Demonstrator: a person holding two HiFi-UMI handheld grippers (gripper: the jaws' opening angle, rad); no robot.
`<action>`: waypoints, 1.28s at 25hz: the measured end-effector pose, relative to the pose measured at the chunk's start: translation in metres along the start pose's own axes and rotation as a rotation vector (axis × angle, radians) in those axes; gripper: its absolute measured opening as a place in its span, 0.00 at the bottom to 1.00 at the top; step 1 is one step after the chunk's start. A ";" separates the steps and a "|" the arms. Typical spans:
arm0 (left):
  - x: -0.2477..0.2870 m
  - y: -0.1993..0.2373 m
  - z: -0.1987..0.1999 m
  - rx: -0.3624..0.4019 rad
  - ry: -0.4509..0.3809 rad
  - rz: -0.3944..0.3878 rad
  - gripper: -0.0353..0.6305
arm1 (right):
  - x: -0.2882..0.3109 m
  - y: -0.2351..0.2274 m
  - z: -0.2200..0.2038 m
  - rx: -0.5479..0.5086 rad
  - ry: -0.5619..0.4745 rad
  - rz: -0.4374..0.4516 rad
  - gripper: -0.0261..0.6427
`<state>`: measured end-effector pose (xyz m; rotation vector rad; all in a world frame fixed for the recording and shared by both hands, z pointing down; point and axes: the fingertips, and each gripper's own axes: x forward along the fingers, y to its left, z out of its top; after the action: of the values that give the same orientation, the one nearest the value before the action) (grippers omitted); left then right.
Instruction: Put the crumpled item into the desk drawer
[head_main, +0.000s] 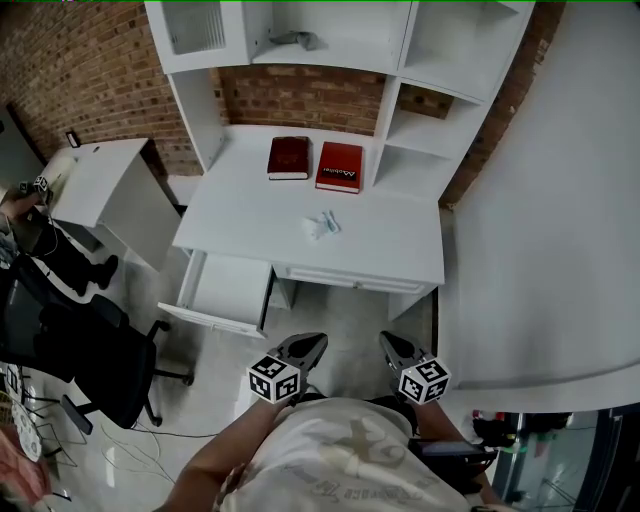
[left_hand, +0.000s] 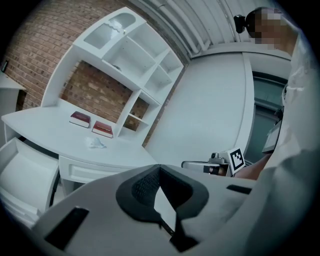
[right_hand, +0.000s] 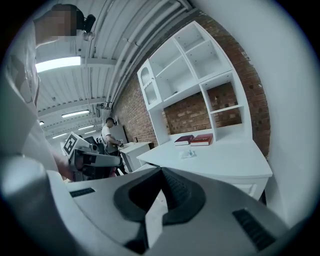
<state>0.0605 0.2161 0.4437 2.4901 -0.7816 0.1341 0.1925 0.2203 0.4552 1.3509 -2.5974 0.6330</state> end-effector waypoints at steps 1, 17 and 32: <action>0.000 0.000 0.001 -0.010 -0.008 -0.001 0.08 | 0.001 0.000 0.000 0.006 -0.001 -0.003 0.07; -0.016 0.010 0.001 -0.071 -0.027 0.011 0.08 | 0.022 0.011 0.002 0.106 -0.032 0.028 0.07; -0.048 0.060 0.005 -0.089 -0.024 0.147 0.08 | 0.053 0.014 -0.008 0.163 0.014 0.036 0.07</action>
<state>-0.0132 0.1958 0.4551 2.3539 -0.9597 0.1193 0.1496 0.1916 0.4744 1.3409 -2.6135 0.8738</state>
